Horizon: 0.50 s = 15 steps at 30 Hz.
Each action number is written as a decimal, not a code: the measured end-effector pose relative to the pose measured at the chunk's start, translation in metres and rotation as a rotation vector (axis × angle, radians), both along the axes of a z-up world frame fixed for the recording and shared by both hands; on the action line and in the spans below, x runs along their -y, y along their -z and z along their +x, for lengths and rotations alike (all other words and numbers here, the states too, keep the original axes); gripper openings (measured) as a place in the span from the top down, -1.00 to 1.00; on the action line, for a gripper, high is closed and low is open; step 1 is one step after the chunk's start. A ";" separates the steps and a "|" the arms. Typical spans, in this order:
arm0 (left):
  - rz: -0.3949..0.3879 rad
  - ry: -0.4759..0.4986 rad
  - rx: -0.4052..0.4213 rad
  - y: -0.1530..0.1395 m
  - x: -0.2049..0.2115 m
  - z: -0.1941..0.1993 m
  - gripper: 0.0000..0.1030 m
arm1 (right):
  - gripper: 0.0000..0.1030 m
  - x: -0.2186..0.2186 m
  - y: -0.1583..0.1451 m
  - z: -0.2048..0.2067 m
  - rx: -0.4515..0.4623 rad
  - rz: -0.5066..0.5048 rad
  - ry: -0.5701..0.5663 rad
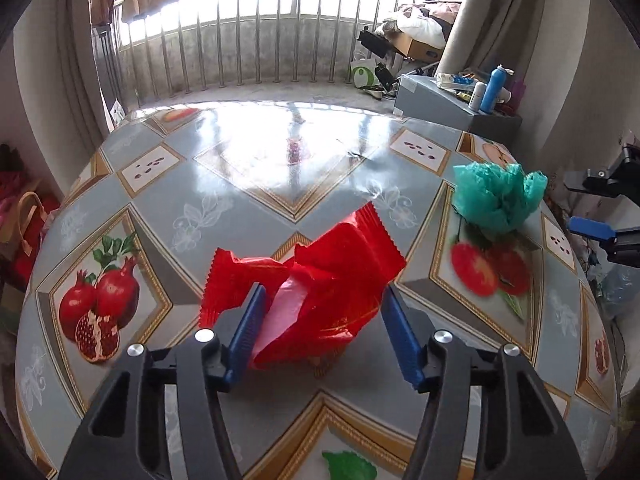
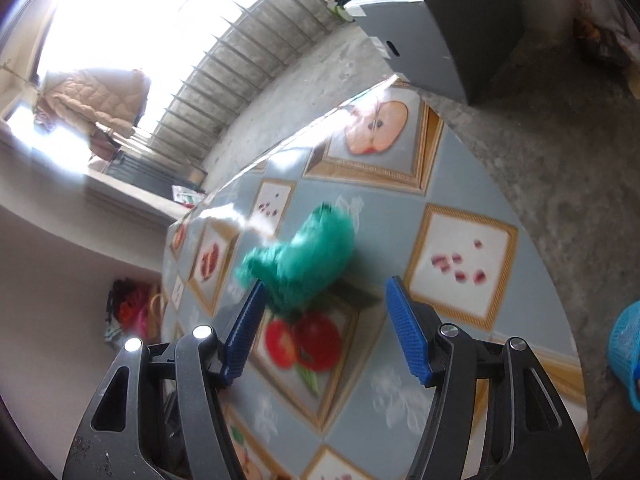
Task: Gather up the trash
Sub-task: 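Grasp the green plastic bag with the right tool while the left tool grasps the red wrapper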
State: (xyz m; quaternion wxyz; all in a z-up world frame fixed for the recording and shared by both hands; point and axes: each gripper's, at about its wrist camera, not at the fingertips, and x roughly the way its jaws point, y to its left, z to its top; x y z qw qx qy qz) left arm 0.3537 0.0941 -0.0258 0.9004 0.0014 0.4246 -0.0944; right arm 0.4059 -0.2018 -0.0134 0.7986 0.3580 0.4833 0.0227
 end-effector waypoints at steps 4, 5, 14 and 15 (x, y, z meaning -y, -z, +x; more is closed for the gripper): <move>-0.004 0.006 0.003 -0.002 0.003 0.019 -0.04 | -0.16 0.000 0.010 0.025 -0.028 -0.042 0.029; -0.003 0.008 0.001 -0.001 0.004 0.023 0.01 | -0.12 -0.001 0.013 0.030 -0.036 -0.056 0.029; -0.061 0.023 -0.019 0.002 0.017 0.039 0.69 | 0.48 -0.033 0.020 0.039 -0.038 -0.160 -0.102; -0.069 0.028 -0.024 0.002 0.018 0.039 0.74 | 0.50 -0.036 0.019 0.036 -0.034 -0.178 -0.119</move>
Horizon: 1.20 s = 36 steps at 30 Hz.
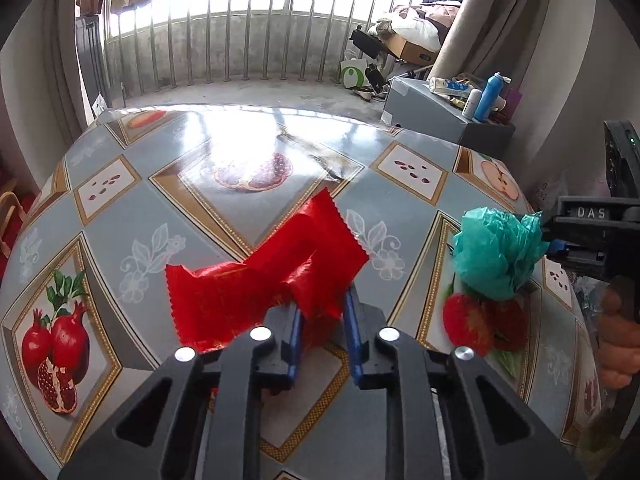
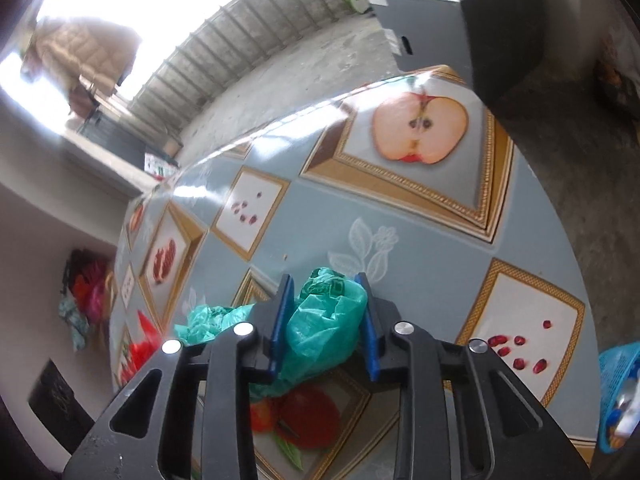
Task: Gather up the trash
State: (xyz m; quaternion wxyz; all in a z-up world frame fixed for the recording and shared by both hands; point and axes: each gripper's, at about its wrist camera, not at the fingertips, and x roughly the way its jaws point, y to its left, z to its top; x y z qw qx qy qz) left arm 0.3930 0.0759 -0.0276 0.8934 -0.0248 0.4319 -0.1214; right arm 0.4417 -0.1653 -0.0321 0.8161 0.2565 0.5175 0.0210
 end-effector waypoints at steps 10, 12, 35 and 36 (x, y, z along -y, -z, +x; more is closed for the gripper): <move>-0.112 0.101 -0.078 0.003 0.020 -0.044 0.92 | 0.54 -0.022 -0.009 -0.052 0.000 -0.085 -0.116; -0.131 0.129 -0.097 0.004 0.024 -0.061 0.92 | 0.54 -0.024 -0.011 -0.074 0.000 -0.094 -0.131; -0.231 0.289 -0.179 0.001 0.029 -0.285 0.62 | 0.07 -0.008 -0.027 -0.297 -0.010 0.005 -0.068; -0.220 0.280 -0.150 -0.005 0.028 -0.287 0.57 | 0.00 -0.007 -0.031 -0.298 -0.003 0.011 -0.062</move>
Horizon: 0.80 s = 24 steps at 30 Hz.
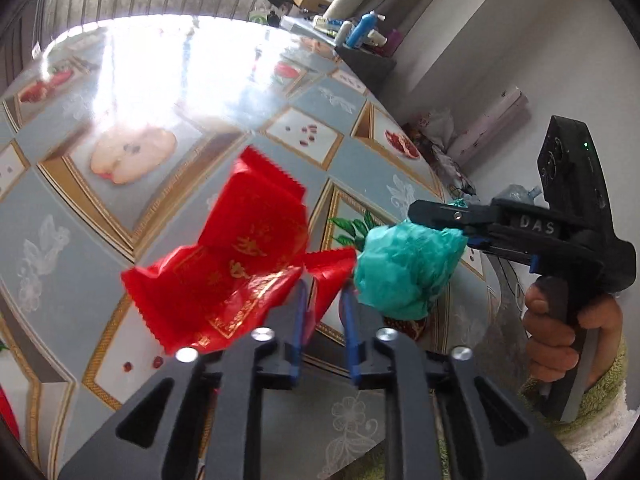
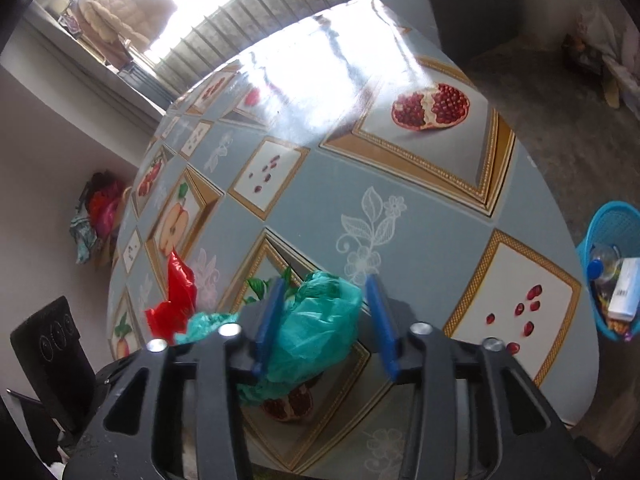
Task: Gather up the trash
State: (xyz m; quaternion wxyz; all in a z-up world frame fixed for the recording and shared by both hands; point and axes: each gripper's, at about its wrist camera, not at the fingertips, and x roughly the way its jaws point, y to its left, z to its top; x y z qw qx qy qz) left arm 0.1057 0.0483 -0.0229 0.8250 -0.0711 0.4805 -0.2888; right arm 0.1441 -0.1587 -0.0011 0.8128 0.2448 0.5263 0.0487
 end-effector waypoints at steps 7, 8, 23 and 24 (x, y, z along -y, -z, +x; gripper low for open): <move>-0.025 -0.104 0.220 -0.038 -0.018 -0.015 0.19 | -0.17 0.023 -0.037 -0.025 0.121 0.047 0.065; -0.031 -0.097 0.229 -0.040 -0.017 -0.016 0.19 | -0.17 0.027 -0.038 -0.031 0.124 0.066 0.075; -0.150 0.155 -0.077 -0.014 0.043 0.003 0.19 | -0.15 0.036 -0.003 -0.049 0.032 0.310 0.129; -0.148 0.162 -0.076 -0.013 0.045 0.001 0.19 | -0.14 0.035 -0.002 -0.047 0.028 0.312 0.125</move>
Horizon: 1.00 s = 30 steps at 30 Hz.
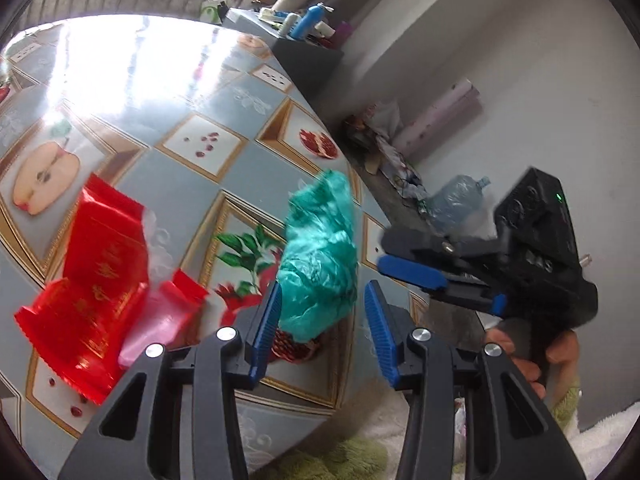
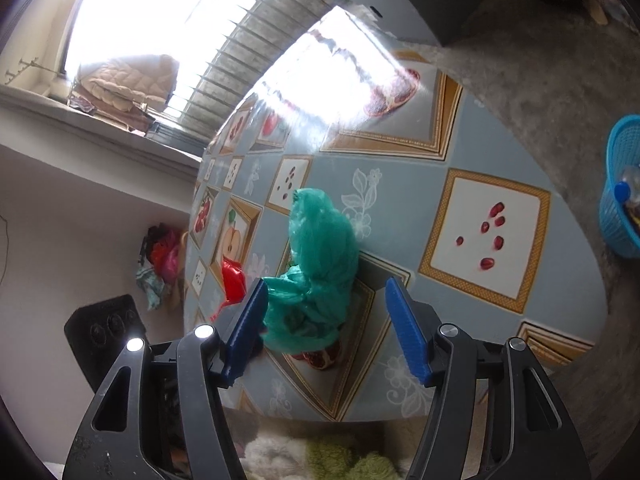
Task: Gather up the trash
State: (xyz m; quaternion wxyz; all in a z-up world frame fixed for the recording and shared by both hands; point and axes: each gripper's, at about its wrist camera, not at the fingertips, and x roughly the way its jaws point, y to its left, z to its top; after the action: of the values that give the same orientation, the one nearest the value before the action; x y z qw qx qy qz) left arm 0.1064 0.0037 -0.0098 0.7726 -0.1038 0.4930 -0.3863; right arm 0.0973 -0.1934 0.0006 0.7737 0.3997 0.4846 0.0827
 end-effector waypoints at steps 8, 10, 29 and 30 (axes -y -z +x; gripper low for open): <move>-0.042 -0.062 0.043 -0.017 -0.046 -0.011 0.19 | -0.13 -0.013 -0.003 0.018 -0.001 -0.023 -0.047; -0.014 -0.121 0.078 -0.020 -0.065 -0.012 0.19 | -0.13 -0.016 -0.002 0.023 -0.012 -0.037 -0.053; 0.264 -0.250 0.167 0.002 -0.091 0.029 0.19 | 0.36 -0.056 -0.007 0.031 0.001 -0.376 -0.172; 0.262 -0.243 0.158 0.004 -0.089 0.032 0.19 | 0.36 -0.055 -0.008 0.030 0.001 -0.383 -0.168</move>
State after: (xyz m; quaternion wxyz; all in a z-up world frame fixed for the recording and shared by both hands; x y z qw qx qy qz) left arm 0.1389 0.0930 -0.0134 0.8568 -0.0301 0.4606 -0.2296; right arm 0.1273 -0.1386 0.0082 0.8261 0.2036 0.5227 0.0533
